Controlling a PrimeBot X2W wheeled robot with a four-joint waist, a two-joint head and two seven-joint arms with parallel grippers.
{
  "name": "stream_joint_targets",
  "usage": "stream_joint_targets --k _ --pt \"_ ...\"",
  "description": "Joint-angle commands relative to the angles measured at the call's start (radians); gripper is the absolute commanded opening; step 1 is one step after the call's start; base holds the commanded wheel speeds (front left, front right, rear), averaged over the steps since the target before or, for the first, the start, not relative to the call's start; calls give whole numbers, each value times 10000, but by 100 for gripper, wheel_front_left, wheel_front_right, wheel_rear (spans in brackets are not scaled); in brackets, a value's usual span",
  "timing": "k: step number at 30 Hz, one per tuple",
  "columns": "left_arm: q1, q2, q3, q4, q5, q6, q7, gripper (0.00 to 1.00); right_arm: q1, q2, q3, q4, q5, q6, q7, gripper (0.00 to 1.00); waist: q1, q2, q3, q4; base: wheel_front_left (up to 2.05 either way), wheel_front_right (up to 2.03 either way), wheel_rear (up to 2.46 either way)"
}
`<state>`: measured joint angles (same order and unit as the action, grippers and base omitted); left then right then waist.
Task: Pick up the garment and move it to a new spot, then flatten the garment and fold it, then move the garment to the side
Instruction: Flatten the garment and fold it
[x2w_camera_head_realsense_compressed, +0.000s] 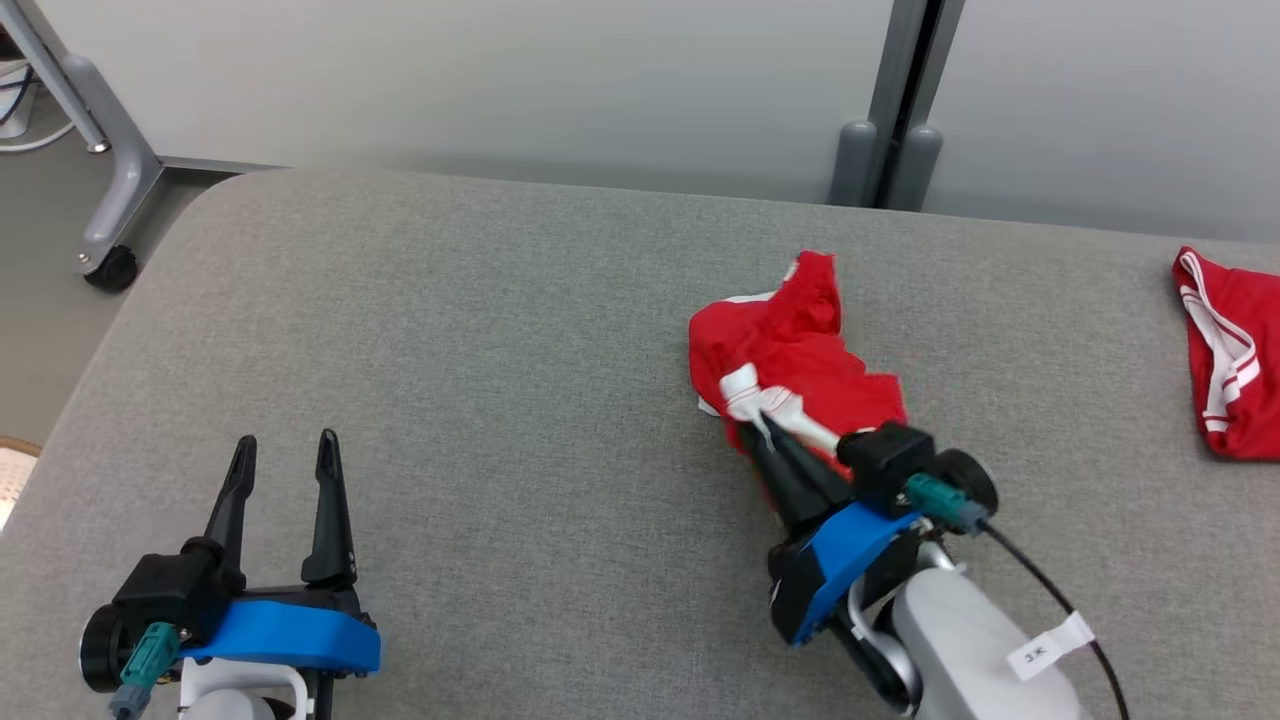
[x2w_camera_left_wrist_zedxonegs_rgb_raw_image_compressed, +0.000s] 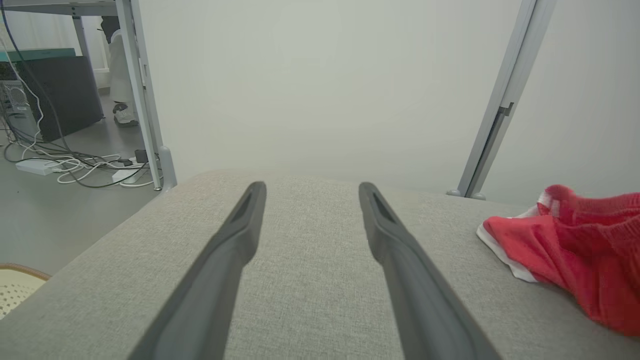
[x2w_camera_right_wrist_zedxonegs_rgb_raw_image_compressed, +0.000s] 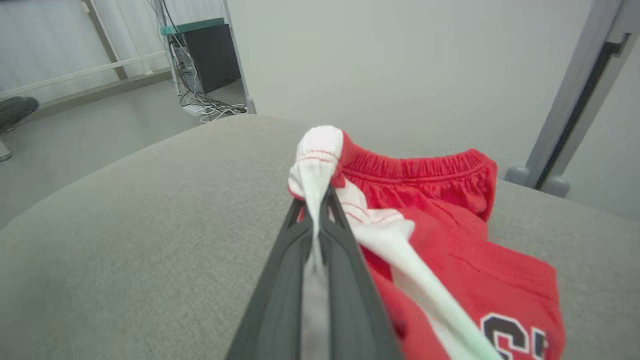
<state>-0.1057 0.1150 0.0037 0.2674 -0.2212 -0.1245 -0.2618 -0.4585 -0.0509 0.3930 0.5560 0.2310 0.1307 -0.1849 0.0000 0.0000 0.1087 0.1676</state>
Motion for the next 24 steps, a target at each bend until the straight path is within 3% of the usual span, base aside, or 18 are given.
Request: stream_joint_targets --k 1,11,13,14,24 --pt "-61 -41 31 11 19 -61 -44 100 264 -8 723 -186 263 1 136 0 0 0 36 141 0 0 0" --pt "-201 -108 19 113 -17 -76 -43 100 599 -8 3639 305 1030 1 401 0 0 0 124 450 0 0 0" --pt "-211 -113 38 137 -30 -78 -45 100 582 -3 4026 427 1221 1 300 59 0 0 140 456 0 0 0" --pt "-216 -115 53 148 -36 -79 -43 100 562 -8 4162 505 1311 1 264 100 0 0 146 447 0 0 0" --pt "-37 -88 316 100 51 -63 -43 100 28 -7 3711 432 1150 1 -375 100 0 0 -7 -19 0 0 0"
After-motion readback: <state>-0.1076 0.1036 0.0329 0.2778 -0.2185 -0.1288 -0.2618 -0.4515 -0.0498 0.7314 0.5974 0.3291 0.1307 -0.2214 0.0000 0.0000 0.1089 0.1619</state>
